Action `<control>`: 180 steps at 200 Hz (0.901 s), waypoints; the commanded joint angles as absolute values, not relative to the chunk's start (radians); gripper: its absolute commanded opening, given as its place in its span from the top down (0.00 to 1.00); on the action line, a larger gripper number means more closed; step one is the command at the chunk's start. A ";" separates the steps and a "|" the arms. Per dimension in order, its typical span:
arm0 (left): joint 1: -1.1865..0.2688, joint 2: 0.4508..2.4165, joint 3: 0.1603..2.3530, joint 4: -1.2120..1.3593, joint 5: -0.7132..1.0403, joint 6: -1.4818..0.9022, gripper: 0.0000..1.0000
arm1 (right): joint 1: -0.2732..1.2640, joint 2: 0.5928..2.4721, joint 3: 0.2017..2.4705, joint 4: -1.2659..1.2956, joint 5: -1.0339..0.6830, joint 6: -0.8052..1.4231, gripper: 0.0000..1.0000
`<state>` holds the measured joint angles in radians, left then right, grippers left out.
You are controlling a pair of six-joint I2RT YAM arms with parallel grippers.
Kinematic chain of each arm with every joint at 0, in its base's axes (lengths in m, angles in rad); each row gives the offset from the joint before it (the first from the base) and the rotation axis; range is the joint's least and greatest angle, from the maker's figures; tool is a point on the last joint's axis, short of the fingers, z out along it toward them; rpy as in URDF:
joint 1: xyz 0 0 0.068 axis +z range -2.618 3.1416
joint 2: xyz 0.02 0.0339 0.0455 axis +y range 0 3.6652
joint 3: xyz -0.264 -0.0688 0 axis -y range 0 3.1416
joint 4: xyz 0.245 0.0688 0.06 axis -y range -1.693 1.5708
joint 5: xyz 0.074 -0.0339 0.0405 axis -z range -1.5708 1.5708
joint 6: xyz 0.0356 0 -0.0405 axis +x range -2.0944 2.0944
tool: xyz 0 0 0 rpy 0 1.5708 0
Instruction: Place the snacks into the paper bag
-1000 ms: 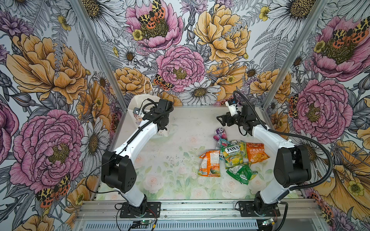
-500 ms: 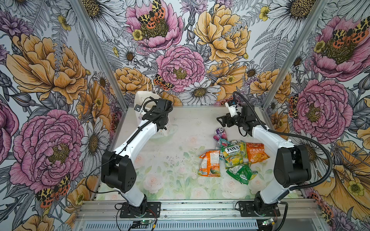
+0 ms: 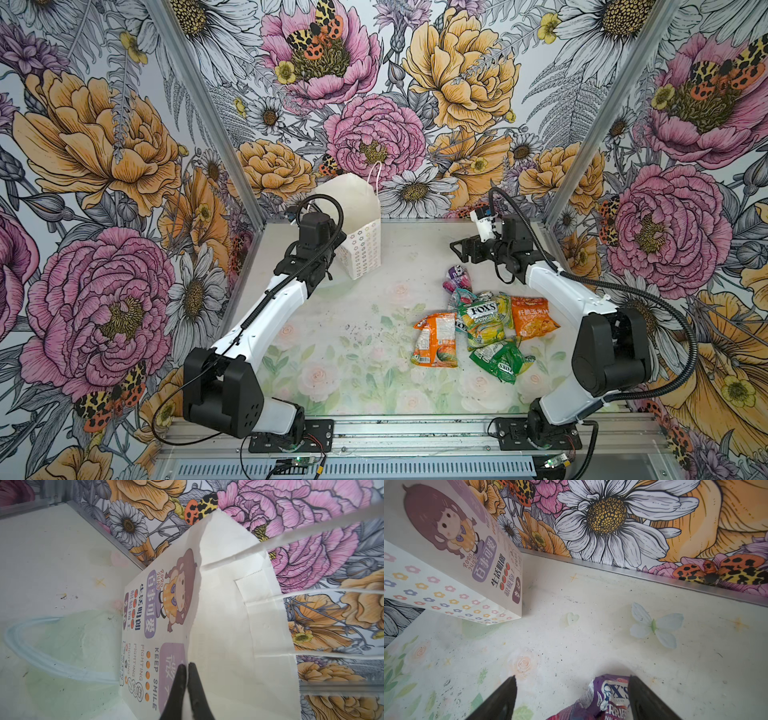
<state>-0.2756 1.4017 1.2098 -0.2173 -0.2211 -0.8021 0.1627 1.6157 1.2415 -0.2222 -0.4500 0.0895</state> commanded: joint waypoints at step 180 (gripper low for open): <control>-0.229 1.335 1.259 -0.432 0.367 -0.550 1.00 | 0.534 1.321 0.995 -0.561 -0.078 0.548 0.00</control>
<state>-0.2195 1.3800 1.2675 -0.4084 0.2947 -0.5903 0.4931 1.3331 1.0348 -0.5488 -0.1196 0.5575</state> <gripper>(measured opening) 0.052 0.996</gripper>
